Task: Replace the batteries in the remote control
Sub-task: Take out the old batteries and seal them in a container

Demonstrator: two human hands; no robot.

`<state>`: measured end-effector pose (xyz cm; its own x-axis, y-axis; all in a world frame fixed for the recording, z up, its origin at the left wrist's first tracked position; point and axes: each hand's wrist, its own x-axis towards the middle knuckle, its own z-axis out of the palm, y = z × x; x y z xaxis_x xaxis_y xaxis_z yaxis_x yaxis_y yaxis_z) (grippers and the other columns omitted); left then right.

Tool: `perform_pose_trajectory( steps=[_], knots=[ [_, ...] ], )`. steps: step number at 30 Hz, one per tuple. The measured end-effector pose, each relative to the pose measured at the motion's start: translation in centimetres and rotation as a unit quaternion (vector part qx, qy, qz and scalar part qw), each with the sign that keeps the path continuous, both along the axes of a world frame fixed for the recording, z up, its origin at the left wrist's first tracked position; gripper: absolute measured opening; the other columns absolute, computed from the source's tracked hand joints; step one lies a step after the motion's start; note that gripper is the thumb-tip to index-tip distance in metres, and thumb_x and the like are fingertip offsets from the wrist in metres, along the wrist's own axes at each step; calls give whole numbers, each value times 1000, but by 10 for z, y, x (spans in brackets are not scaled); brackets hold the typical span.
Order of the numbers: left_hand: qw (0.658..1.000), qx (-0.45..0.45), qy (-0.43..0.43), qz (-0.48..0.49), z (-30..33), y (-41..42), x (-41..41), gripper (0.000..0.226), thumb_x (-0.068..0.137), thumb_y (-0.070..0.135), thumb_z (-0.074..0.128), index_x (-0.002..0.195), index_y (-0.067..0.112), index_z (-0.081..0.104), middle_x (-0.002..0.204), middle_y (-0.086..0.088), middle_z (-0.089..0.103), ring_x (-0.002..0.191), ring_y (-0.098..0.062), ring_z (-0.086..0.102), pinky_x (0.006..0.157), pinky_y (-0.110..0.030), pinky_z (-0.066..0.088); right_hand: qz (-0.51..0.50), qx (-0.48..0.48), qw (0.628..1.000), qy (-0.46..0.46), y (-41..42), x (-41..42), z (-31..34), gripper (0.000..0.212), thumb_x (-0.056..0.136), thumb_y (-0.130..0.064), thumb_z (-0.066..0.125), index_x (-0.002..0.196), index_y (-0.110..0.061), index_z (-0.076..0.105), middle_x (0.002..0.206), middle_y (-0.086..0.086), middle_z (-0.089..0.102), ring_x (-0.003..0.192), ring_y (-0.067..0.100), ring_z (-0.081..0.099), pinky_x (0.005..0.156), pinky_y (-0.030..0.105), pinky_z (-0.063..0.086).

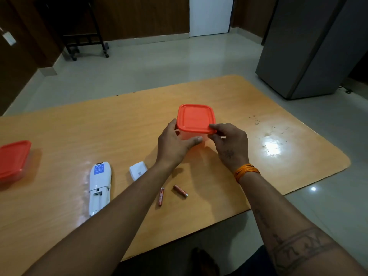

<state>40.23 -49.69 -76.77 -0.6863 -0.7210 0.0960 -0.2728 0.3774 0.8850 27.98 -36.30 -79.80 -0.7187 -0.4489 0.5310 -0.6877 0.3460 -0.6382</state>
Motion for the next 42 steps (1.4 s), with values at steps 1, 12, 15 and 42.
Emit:
perform_pose_trajectory(
  steps=[1, 12, 15, 42],
  knots=[
    [1000, -12, -4, -4, 1, -3, 7, 96, 69, 44, 95, 149, 20, 47, 128, 9, 58, 119, -15, 57, 87, -23, 49, 13, 5, 1000, 13, -2, 4, 3, 29, 86, -13, 81, 115, -12, 79, 100, 9, 78, 85, 23, 73, 78, 42, 63],
    [997, 10, -39, 63, 9, 4, 80, 136, 68, 50, 94, 168, 20, 7, 168, -6, 34, 153, -27, 35, 118, -40, 37, 151, 37, 983, 102, -17, 72, 31, 20, 89, -27, 78, 107, -18, 78, 125, 1, 71, 119, 21, 64, 90, 36, 58],
    [995, -2, -28, 95, 7, 12, 89, 131, 73, 44, 93, 168, 20, 5, 169, -7, 32, 154, -28, 34, 120, -43, 37, 192, 40, 977, 84, -17, 86, 33, 23, 91, -30, 75, 111, -17, 75, 119, -3, 74, 106, 18, 70, 84, 42, 61],
    [989, -85, -30, 116, 9, 7, 106, 117, 61, 56, 95, 156, 21, 35, 149, -3, 55, 133, -25, 54, 103, -40, 56, 96, -76, 982, 147, -31, 95, 46, 22, 100, -26, 69, 101, -6, 77, 90, 8, 78, 77, 21, 73, 60, 37, 60]
  ],
)
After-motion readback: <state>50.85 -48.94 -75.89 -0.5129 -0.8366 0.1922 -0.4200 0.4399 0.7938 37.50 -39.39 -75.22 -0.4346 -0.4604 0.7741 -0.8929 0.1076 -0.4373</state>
